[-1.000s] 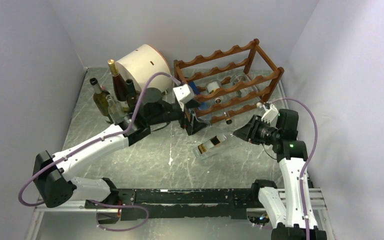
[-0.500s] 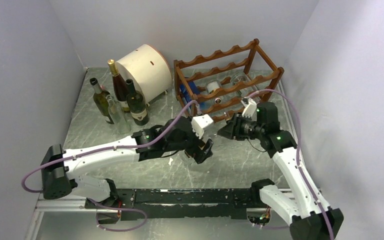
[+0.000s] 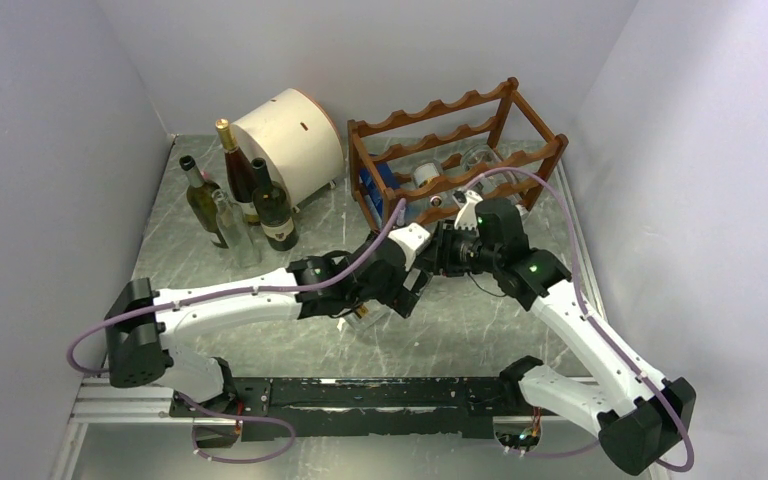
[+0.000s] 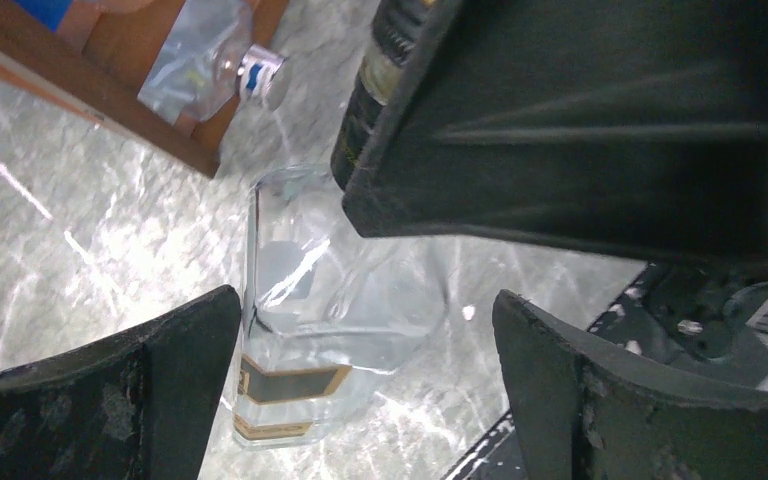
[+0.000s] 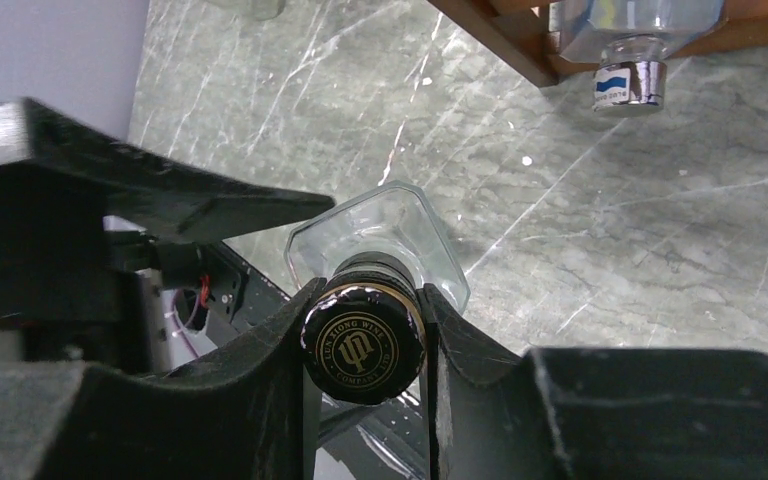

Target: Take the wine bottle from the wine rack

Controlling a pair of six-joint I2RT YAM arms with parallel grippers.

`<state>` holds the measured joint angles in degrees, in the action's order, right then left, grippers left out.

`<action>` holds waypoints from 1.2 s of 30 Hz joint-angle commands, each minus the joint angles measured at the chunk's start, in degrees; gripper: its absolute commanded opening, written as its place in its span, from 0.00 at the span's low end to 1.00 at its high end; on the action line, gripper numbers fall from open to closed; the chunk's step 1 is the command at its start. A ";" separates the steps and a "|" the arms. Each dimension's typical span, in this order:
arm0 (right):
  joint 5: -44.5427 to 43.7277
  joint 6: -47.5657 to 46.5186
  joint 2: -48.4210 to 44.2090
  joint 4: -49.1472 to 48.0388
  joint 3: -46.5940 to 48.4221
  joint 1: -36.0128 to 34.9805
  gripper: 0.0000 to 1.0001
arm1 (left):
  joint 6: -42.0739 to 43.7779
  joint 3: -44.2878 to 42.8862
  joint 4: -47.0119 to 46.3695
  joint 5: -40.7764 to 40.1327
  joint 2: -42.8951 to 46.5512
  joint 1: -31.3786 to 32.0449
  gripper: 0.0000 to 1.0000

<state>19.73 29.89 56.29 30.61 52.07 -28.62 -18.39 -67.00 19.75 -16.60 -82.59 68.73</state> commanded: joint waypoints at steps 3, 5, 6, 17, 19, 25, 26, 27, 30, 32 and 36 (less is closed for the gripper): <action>-3.73 2.89 -0.65 -5.10 2.42 -2.82 0.00 | -2.09 -3.71 7.83 -7.20 -5.71 0.35 0.99; -4.27 3.36 -0.57 -5.14 2.48 -3.52 0.00 | -4.22 -4.17 8.38 -8.46 -6.39 0.35 0.97; -4.42 3.48 -0.41 -5.18 2.57 -3.85 0.00 | -4.07 -4.07 8.26 -8.76 -6.40 0.35 0.95; -4.86 1.97 -1.98 -7.22 2.82 -5.65 0.30 | 0.32 3.69 1.21 -11.81 4.92 0.35 0.08; -5.10 1.62 -2.28 -7.29 3.41 -5.72 0.44 | 1.69 6.49 -2.19 -11.71 8.70 0.35 0.07; -7.43 0.09 -3.74 -6.53 6.69 -5.71 0.80 | 3.74 16.32 -12.11 -12.38 17.90 0.03 0.07; -7.95 -0.18 -4.22 -6.49 7.29 -5.68 0.83 | 3.78 17.51 -13.23 -13.02 19.06 -0.12 0.07; -8.51 -0.47 -4.83 -6.44 7.67 -5.70 0.86 | 3.80 18.53 -14.33 -13.58 20.25 -0.44 0.07; -9.68 -1.26 -6.62 -6.57 7.98 -5.66 0.93 | 3.81 21.25 -16.78 -15.21 23.08 -1.46 0.07; -9.43 -1.69 -7.34 -6.85 7.44 -5.67 0.95 | 3.57 23.06 -18.96 -16.75 25.22 -2.60 0.07; -7.11 -2.19 -7.18 -8.01 5.71 -5.66 0.96 | 6.01 27.83 -27.11 -19.13 29.93 -6.16 0.07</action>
<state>11.77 29.30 49.04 24.45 58.57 -34.46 -15.27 -41.01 9.39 -29.85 -58.33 65.69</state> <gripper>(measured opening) 0.956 0.697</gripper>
